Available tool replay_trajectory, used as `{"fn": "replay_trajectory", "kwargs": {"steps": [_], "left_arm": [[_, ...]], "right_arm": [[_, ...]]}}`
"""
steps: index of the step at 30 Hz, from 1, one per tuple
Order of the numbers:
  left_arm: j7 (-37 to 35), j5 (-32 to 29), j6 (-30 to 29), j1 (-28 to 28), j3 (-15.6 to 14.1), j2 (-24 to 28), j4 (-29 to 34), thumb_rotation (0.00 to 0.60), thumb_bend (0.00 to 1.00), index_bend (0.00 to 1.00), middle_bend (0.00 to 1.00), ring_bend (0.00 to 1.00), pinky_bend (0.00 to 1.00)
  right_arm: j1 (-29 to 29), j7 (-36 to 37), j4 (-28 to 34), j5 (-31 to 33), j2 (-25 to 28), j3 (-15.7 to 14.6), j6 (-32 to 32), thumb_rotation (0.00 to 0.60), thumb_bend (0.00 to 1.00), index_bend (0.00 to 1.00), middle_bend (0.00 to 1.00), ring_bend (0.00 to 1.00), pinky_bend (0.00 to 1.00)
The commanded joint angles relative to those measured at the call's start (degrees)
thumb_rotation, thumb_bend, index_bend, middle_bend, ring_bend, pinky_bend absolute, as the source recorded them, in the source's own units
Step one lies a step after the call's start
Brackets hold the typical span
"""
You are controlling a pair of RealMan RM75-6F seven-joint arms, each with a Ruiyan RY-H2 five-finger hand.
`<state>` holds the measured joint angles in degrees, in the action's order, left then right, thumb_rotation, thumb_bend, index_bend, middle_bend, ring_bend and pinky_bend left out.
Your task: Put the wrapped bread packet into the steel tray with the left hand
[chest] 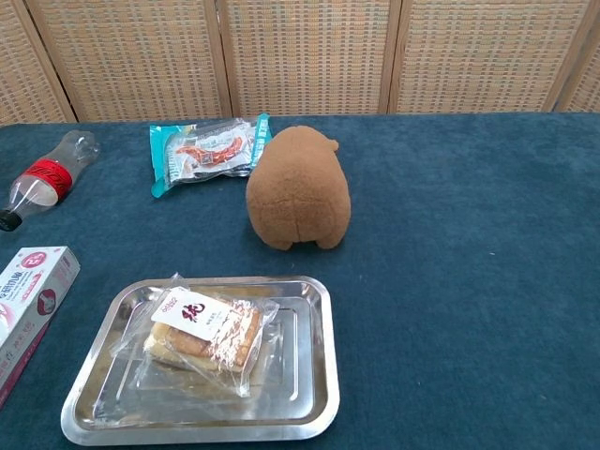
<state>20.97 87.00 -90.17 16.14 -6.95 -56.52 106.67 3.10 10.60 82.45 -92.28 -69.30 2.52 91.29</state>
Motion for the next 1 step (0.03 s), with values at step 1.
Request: {"fn": "replay_trajectory", "kwargs": {"steps": [1], "left_arm": [[-2.7,0.3,1.1,-0.7,0.8,-1.0,-2.6,0.600,0.29,0.00,0.00,0.00,0.00]], "right_arm": [[1.3,-1.7,1.4,0.4,0.0,0.5,-1.9,0.600,0.09,0.11,0.00,0.00,0.00]]}}
